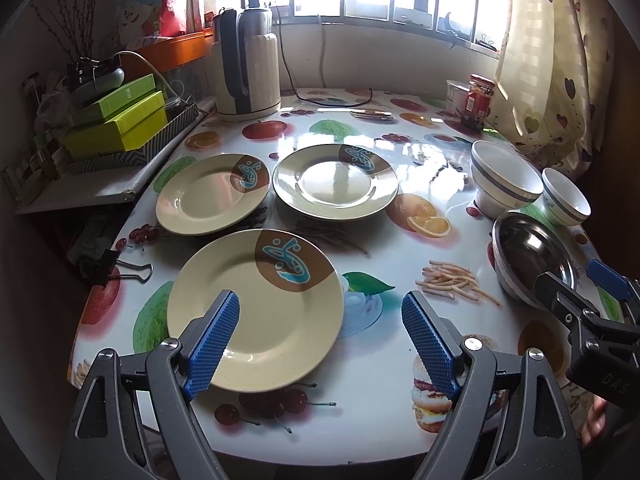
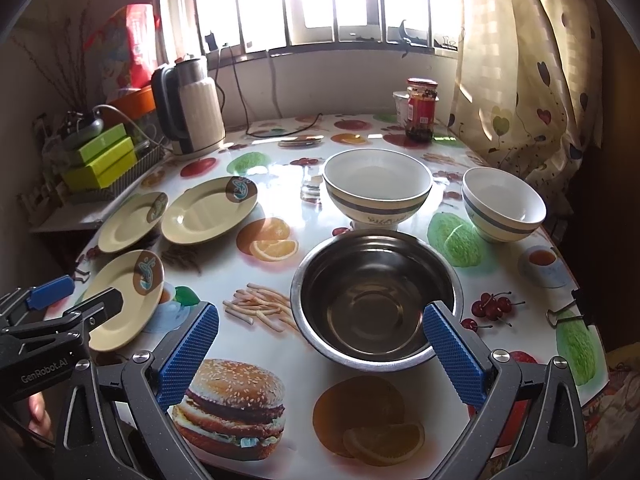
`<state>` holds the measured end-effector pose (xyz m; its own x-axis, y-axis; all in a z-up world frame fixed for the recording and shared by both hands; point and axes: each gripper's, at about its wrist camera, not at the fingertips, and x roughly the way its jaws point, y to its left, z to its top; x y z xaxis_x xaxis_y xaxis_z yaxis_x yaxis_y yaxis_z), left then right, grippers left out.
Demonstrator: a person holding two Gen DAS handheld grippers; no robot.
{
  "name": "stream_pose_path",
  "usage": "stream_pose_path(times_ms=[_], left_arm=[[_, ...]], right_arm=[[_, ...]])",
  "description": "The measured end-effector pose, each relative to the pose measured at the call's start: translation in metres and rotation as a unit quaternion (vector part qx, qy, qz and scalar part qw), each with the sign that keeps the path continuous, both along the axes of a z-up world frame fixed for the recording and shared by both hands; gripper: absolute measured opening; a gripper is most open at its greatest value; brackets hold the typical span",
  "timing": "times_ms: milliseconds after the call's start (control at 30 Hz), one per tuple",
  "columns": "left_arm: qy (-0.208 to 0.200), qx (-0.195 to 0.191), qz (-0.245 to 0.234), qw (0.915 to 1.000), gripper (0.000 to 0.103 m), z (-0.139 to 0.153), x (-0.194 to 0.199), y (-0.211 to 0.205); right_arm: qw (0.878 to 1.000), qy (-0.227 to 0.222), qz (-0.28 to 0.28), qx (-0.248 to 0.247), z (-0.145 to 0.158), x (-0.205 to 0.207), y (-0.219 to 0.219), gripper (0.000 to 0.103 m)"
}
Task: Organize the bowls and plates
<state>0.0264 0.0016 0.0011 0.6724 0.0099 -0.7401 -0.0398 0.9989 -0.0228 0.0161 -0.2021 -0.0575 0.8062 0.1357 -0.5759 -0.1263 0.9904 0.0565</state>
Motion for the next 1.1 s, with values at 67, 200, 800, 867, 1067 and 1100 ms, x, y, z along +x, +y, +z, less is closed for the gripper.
stream_pose_path(times_ms=[67,200,800,867,1067,1100], left_arm=[[-0.002,-0.008,0.000,1.0000,0.084,0.000,0.001,0.003],[-0.006,-0.025,0.003,0.9997,0.084,0.001,0.008,0.016],[0.019,-0.093,0.021,0.9953,0.071,0.009,0.085,0.087],[0.026,-0.093,0.019,0.9952,0.066,0.005,0.094,0.087],[0.047,-0.099,0.000,0.9940,0.054,-0.003,0.123,0.085],[0.051,-0.109,-0.002,0.9927,0.050,-0.004,0.129,0.087]], right_arm=[[1.000,0.002,0.002,-0.002,-0.003,0.002,0.000,0.103],[1.000,0.012,0.007,0.000,-0.004,0.010,0.001,0.103],[1.000,0.016,0.023,-0.012,0.025,0.092,0.049,0.103],[0.999,0.022,0.025,-0.010,0.023,0.105,0.056,0.103],[0.999,0.042,0.026,0.010,0.015,0.135,0.066,0.099],[0.998,0.048,0.028,0.011,0.013,0.140,0.067,0.098]])
